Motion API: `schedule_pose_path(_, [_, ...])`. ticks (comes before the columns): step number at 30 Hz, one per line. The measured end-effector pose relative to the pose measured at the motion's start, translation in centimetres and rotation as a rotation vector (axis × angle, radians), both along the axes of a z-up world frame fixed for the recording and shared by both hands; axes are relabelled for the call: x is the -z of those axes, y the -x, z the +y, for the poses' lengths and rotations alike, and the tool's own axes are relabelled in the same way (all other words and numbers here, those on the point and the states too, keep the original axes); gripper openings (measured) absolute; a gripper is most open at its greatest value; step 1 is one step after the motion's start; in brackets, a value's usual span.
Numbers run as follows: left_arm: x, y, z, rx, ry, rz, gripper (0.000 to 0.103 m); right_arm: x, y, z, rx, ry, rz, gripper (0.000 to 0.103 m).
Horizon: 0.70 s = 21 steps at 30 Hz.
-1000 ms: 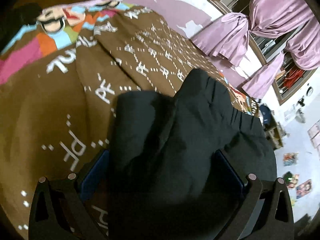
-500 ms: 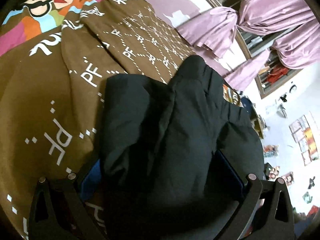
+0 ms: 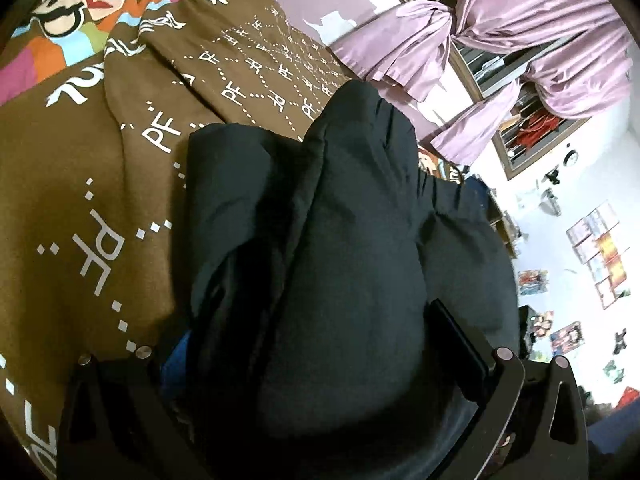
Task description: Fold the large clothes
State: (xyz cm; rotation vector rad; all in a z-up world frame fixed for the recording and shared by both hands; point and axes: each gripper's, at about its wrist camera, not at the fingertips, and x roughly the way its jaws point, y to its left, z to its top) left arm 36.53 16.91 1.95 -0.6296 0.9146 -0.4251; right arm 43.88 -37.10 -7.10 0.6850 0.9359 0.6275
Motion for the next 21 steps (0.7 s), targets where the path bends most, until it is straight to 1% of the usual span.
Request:
schedule_pose_path(2, [0.2,0.3,-0.2,0.008,0.016,-0.005,0.102,-0.1,-0.5,-0.2,0.029,-0.022,0.037,0.103])
schedule_pose_path(5, [0.1,0.6,-0.5,0.015,0.088,-0.017,0.1,0.3,-0.6,-0.8,0.095,-0.073,0.092,0.103])
schedule_pose_path(7, [0.1,0.6,-0.4,0.02,0.116,-0.016,0.1,0.2,-0.4,-0.6,0.119,-0.061,0.106,0.102])
schedule_pose_path(9, [-0.1,0.6,-0.4,0.02,0.116,-0.01,0.1,-0.3,0.0,0.0,0.133,0.001,0.106,0.091])
schedule_pose_path(10, [-0.3,0.5,-0.6,0.02,0.107,-0.006,0.098,-0.6,0.2,0.3,0.137,0.034,0.103,0.087])
schedule_pose_path(12, [-0.8,0.3,-1.2,0.015,0.071,0.002,0.091,-1.0,0.8,0.5,0.145,0.047,0.099,0.076])
schedule_pose_path(14, [-1.2,0.5,-1.6,-0.029,0.021,0.02,0.071,-1.1,1.1,0.5,0.161,0.026,0.114,0.071])
schedule_pose_path(15, [-1.3,0.6,-1.8,-0.06,0.016,0.028,0.067,-1.1,1.2,0.3,0.169,0.014,0.123,0.066])
schedule_pose_path(16, [-1.4,0.8,-1.8,-0.087,0.019,0.036,0.061,-1.2,1.2,0.3,0.178,0.0,0.133,0.062])
schedule_pose_path(17, [-1.5,1.1,-2.0,-0.109,0.013,0.039,0.055,-1.3,1.3,0.4,0.184,-0.009,0.136,0.052])
schedule_pose_path(18, [-1.7,1.2,-2.3,-0.123,-0.003,0.038,0.052,-1.7,1.5,0.5,0.189,-0.014,0.13,0.042])
schedule_pose_path(20, [-2.5,1.6,-3.1,-0.144,-0.04,0.018,0.04,-2.7,1.8,0.9,0.189,-0.021,0.101,0.032])
schedule_pose_path(21, [-2.8,1.9,-3.4,-0.15,-0.048,0.006,0.037,-3.5,2.1,1.1,0.192,-0.027,0.077,0.028])
